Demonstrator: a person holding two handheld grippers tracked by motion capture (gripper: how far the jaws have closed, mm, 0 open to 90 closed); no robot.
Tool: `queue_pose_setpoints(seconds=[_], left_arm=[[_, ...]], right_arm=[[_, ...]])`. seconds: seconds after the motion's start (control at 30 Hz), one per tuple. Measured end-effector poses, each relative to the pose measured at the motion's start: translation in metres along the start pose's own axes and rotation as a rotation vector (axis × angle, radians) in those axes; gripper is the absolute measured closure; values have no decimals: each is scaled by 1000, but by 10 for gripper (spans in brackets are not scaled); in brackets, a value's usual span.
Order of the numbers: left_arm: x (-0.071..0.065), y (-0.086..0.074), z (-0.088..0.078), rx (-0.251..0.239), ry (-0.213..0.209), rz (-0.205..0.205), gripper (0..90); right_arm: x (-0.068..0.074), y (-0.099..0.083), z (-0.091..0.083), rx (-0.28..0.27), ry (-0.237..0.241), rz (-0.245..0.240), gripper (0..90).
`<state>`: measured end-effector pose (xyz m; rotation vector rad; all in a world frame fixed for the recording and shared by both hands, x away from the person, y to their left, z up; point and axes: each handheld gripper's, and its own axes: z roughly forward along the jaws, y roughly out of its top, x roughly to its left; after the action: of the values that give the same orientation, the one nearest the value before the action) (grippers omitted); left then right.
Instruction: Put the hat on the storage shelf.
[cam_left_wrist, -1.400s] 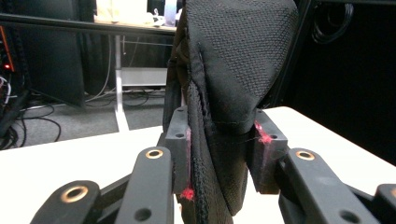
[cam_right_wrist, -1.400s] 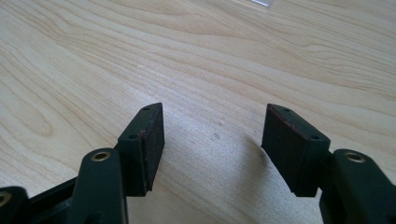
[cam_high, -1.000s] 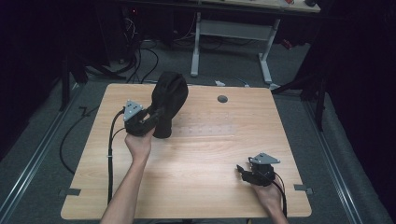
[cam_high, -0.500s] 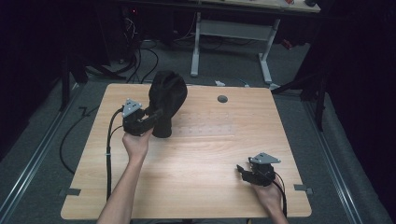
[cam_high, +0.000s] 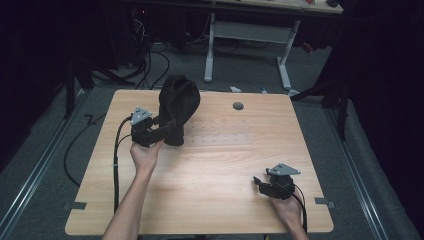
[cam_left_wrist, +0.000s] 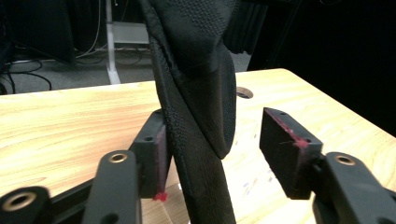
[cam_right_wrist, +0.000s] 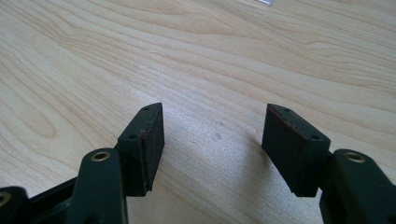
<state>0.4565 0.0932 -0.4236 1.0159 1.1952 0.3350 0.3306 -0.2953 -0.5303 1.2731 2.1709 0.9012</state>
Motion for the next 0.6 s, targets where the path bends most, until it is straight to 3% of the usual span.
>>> queue_pose_setpoints(seconds=[0.6], left_arm=[[1,5,-9,26,22,16,346]], right_arm=[[-1,0,0,0,2,-2,389]])
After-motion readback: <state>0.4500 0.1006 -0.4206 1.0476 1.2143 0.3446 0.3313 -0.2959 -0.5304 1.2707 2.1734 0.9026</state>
